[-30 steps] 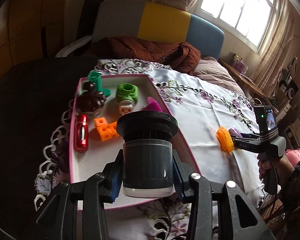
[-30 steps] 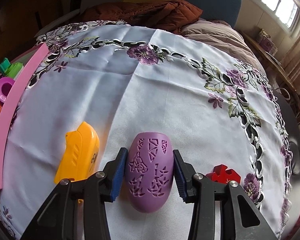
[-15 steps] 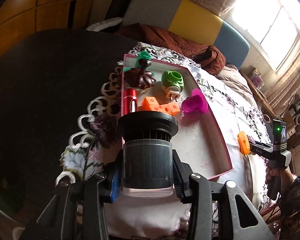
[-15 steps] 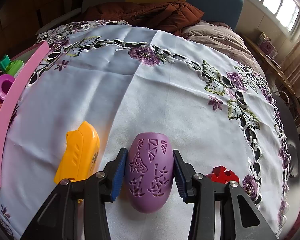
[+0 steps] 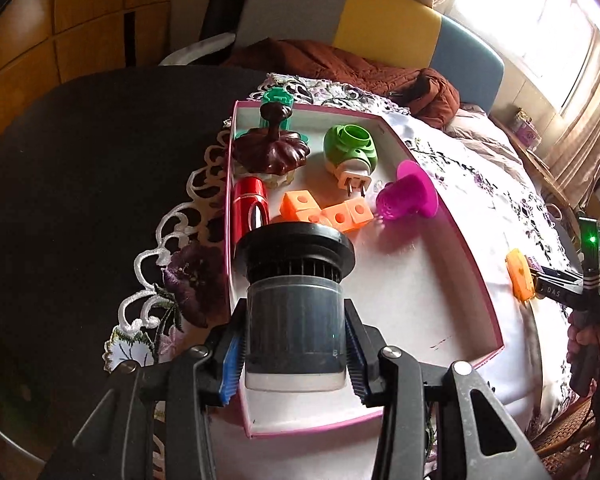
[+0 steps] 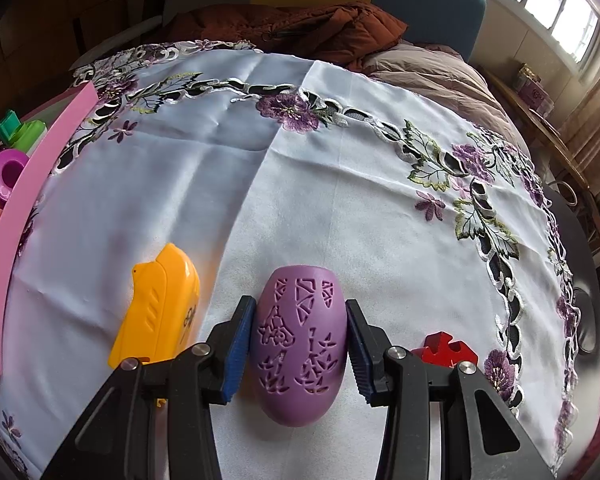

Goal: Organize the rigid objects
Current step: 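Lower the clear cup into the tray and open the left tool while the right tool holds the soap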

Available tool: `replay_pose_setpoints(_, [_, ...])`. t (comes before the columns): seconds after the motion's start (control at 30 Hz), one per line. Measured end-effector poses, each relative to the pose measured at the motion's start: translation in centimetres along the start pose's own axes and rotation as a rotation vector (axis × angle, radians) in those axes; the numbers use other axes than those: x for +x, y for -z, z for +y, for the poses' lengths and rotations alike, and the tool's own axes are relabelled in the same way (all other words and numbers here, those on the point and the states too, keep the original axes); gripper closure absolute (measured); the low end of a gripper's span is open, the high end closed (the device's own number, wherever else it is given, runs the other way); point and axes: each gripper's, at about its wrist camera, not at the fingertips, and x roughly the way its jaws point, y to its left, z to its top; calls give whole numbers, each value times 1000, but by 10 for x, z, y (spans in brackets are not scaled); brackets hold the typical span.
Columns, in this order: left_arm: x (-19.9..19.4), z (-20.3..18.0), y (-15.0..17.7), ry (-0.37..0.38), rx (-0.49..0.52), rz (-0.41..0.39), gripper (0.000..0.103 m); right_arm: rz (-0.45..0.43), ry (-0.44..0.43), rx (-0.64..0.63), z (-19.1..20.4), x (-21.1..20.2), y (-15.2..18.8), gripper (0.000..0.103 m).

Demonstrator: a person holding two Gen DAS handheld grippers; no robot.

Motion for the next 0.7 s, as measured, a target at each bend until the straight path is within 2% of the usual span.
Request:
replay_pose_setpoints(0.13, [-1,-2,2,-11,3,5,59,2,5,0,0,0,0,59])
replay_pose_setpoints(0.43, [-14,-5,2,-47,17,-38,59,4,9,-2,0,-1,0,59])
replay_pose_setpoints(0.7, [-27,-7,6,-40,20,-61,59,15,-11,37,-4,-2,-2,59])
